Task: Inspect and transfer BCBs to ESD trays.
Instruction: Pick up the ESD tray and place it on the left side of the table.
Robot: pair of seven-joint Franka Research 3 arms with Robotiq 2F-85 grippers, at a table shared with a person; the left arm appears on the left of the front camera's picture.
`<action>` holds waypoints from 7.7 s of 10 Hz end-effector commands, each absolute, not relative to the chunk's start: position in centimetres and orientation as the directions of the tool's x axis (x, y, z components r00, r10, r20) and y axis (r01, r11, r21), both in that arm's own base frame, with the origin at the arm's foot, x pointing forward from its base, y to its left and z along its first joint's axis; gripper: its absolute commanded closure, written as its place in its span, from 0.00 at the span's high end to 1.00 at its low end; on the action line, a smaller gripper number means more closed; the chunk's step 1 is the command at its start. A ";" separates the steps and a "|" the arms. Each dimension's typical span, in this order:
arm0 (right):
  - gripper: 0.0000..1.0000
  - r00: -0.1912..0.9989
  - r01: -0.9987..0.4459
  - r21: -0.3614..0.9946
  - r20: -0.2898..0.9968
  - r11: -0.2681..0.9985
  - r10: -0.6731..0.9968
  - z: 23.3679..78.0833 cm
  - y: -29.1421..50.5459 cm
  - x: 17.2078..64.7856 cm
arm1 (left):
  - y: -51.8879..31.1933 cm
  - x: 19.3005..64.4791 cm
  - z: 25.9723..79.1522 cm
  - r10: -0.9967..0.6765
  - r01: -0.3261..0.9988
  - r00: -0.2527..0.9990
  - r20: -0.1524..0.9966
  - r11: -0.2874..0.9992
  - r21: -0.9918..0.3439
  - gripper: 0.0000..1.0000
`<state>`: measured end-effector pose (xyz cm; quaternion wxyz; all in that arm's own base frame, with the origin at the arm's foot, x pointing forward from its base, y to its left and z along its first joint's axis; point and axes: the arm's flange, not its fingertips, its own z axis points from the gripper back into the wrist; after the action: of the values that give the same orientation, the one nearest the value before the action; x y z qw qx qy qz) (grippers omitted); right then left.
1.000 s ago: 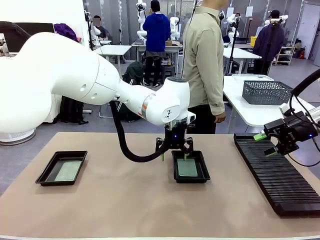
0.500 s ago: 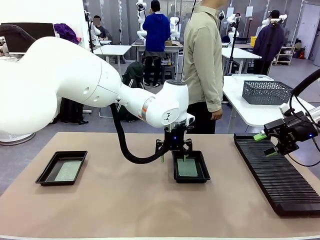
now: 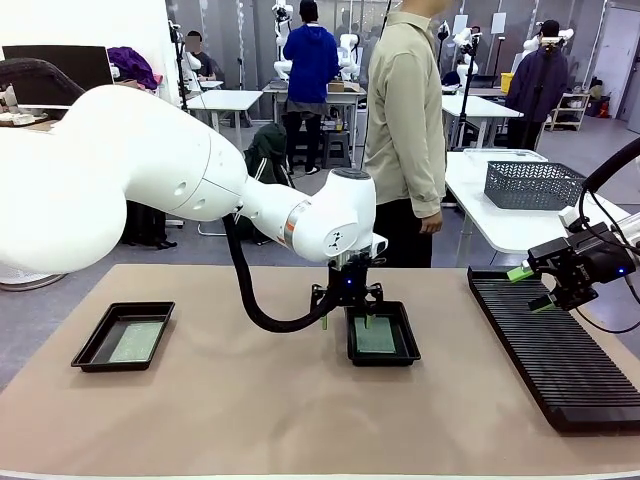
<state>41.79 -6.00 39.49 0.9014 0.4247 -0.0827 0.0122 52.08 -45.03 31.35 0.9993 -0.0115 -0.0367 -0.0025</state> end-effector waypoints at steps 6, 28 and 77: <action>1.00 0.986 -0.091 0.751 0.159 0.654 -0.045 39.6 -6.1 41.8 | -44.6 52.5 31.1 0.031 -0.027 0.996 0.087 0.999 -0.043 0.44; 1.00 0.986 -0.091 0.751 0.159 0.654 -0.045 39.6 -6.1 41.8 | -41.2 51.6 32.4 -0.031 0.034 0.997 0.072 0.998 -0.048 0.03; 1.00 0.986 -0.091 0.751 0.159 0.654 -0.045 39.6 -6.1 41.8 | -10.5 50.8 36.4 -0.038 0.045 0.995 0.090 0.996 -0.082 0.77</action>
<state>41.78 -6.08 39.51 0.9016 0.4243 -0.0834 0.0114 51.48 -10.39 35.60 0.9980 -0.0407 -0.0452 -0.0195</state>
